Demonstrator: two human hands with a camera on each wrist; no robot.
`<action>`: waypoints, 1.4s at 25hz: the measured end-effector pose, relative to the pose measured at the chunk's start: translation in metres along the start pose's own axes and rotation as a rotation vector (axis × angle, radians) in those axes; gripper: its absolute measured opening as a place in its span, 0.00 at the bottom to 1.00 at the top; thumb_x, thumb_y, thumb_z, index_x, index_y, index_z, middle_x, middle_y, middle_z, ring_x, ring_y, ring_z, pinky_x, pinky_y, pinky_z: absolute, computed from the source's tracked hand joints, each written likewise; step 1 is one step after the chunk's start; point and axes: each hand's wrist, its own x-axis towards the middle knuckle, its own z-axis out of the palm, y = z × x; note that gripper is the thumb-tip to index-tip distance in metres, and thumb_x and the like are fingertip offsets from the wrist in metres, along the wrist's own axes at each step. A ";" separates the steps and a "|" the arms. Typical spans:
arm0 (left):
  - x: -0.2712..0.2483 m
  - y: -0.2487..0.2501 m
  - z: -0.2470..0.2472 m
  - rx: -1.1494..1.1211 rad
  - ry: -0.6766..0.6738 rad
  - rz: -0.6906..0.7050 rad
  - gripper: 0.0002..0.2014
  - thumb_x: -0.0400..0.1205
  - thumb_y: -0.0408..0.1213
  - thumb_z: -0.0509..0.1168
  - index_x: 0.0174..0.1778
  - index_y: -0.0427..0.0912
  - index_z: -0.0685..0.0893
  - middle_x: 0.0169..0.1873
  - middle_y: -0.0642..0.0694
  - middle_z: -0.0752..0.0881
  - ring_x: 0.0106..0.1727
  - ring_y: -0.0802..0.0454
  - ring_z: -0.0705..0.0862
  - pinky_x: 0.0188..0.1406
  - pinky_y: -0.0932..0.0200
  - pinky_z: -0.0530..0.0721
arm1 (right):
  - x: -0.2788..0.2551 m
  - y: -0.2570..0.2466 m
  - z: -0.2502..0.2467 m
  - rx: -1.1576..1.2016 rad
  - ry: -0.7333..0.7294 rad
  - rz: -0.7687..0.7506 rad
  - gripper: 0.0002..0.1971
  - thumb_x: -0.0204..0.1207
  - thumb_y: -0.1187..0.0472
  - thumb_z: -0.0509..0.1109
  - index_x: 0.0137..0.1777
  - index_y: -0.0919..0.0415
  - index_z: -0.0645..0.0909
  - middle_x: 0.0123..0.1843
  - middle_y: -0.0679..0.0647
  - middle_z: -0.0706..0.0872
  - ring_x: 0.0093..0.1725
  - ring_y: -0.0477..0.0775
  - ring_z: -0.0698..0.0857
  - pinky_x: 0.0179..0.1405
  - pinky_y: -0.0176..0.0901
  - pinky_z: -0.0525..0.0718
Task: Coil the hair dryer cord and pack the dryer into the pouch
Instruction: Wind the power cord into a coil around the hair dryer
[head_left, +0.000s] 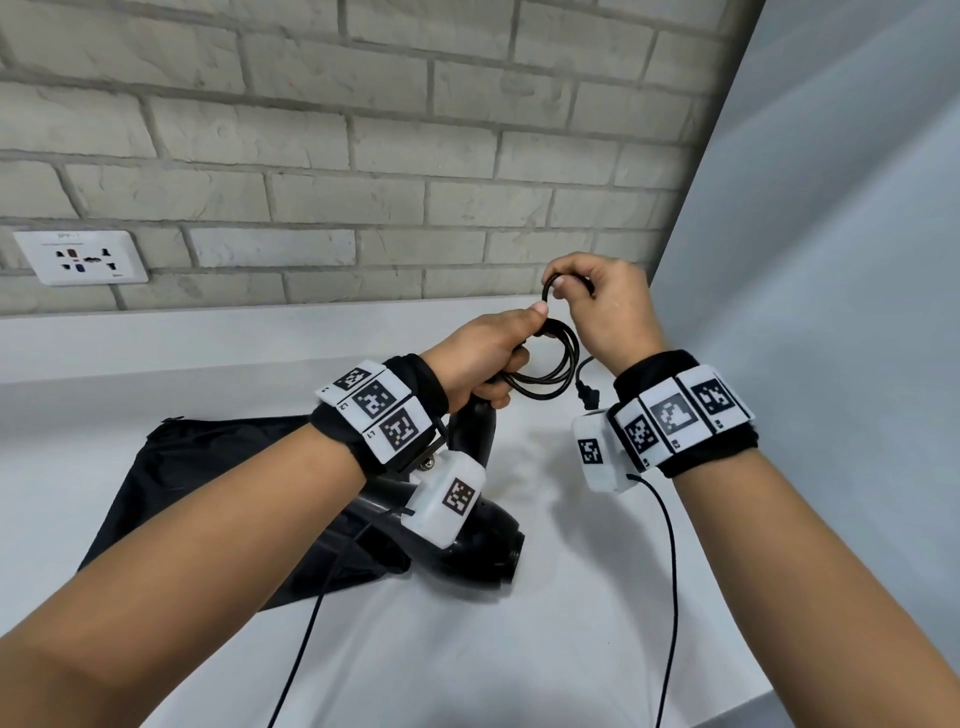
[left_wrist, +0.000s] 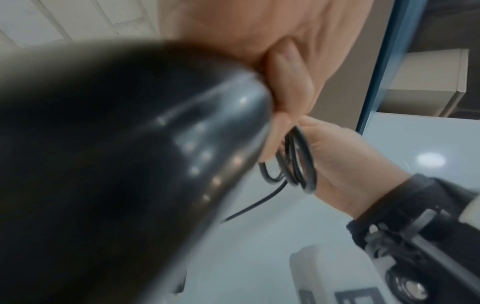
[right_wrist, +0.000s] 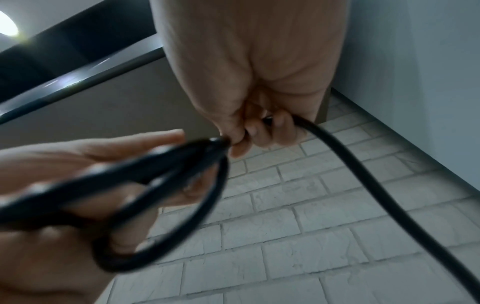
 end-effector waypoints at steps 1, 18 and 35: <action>0.001 -0.001 0.001 0.012 0.008 0.010 0.17 0.85 0.54 0.51 0.37 0.48 0.72 0.15 0.56 0.60 0.12 0.59 0.51 0.16 0.70 0.58 | -0.001 -0.004 0.001 -0.006 0.000 -0.011 0.10 0.75 0.71 0.62 0.43 0.63 0.85 0.31 0.45 0.79 0.27 0.27 0.77 0.30 0.17 0.70; 0.007 0.003 -0.013 -0.185 0.296 0.071 0.19 0.83 0.53 0.55 0.30 0.47 0.67 0.14 0.54 0.58 0.12 0.57 0.52 0.19 0.65 0.56 | -0.029 0.017 0.020 0.333 -0.096 0.016 0.15 0.73 0.68 0.64 0.57 0.50 0.76 0.50 0.43 0.75 0.44 0.43 0.77 0.43 0.43 0.82; 0.003 0.008 -0.015 -0.166 0.197 0.112 0.20 0.84 0.57 0.48 0.37 0.44 0.69 0.24 0.46 0.58 0.10 0.57 0.53 0.17 0.69 0.64 | -0.013 0.018 0.025 0.657 -0.187 0.218 0.15 0.81 0.72 0.54 0.65 0.68 0.74 0.27 0.51 0.80 0.23 0.42 0.74 0.19 0.29 0.70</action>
